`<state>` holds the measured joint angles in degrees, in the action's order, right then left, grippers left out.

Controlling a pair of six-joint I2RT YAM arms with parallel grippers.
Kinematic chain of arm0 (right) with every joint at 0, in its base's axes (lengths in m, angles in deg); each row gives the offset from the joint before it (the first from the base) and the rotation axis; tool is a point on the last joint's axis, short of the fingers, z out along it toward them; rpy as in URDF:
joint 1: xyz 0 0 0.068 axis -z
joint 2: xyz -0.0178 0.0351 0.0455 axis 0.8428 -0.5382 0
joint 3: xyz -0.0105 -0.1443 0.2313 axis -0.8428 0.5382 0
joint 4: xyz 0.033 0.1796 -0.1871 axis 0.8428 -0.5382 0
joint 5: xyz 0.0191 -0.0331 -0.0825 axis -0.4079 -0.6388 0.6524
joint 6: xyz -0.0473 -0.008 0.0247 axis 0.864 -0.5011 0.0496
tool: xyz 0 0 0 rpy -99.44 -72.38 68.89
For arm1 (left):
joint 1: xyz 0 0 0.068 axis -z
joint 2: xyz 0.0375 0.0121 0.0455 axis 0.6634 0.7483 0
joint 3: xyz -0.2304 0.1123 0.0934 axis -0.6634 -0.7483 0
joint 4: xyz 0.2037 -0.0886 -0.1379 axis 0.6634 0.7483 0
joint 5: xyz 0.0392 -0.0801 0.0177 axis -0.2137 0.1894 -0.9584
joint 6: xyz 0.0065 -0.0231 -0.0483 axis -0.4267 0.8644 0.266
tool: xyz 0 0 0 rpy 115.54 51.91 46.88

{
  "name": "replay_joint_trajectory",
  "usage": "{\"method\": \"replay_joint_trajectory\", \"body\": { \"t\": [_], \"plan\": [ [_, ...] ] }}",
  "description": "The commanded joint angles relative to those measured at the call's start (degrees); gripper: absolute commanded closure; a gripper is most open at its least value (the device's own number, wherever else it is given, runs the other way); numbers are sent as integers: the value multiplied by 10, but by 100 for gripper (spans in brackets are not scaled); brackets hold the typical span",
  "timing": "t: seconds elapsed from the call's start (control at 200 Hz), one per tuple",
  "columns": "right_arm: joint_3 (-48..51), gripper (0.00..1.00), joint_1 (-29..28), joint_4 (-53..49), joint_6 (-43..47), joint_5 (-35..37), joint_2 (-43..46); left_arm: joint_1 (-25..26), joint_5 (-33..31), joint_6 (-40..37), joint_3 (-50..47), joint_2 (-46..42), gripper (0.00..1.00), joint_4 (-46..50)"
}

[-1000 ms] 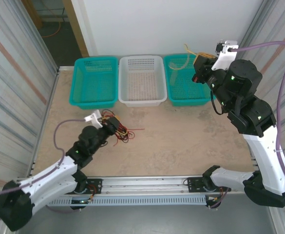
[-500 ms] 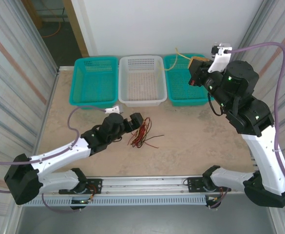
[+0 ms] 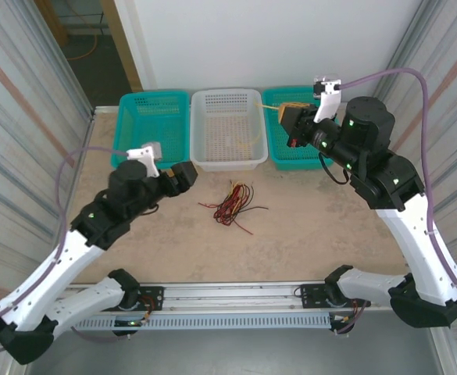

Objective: Untangle the cables

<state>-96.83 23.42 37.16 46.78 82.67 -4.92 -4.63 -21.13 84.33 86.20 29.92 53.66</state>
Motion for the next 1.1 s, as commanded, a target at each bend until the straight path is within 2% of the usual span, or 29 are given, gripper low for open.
{"method": "replay_joint_trajectory", "body": {
  "t": [0.0,0.155,0.306,0.451,0.626,0.842,0.947,1.092],
  "plan": [
    [20,100,-8,53,-30,-60,-9,-28,159,-8,114,53,12,-79],
    [51,100,-43,81,-34,-57,-19,-28,231,107,145,107,12,-195],
    [72,100,-90,104,-19,-21,-31,-28,242,167,146,136,16,-237],
    [79,100,-115,124,-14,-18,-49,-28,239,207,123,141,21,-262],
    [74,100,-147,124,3,13,-65,-38,233,215,112,133,30,-242],
    [72,100,-175,113,24,118,-66,-74,231,244,86,102,30,-213],
    [72,100,-193,118,41,149,-68,-77,232,248,83,100,30,-190],
    [65,100,-218,121,60,164,-80,-77,234,262,71,104,33,-204]
  ]
}}
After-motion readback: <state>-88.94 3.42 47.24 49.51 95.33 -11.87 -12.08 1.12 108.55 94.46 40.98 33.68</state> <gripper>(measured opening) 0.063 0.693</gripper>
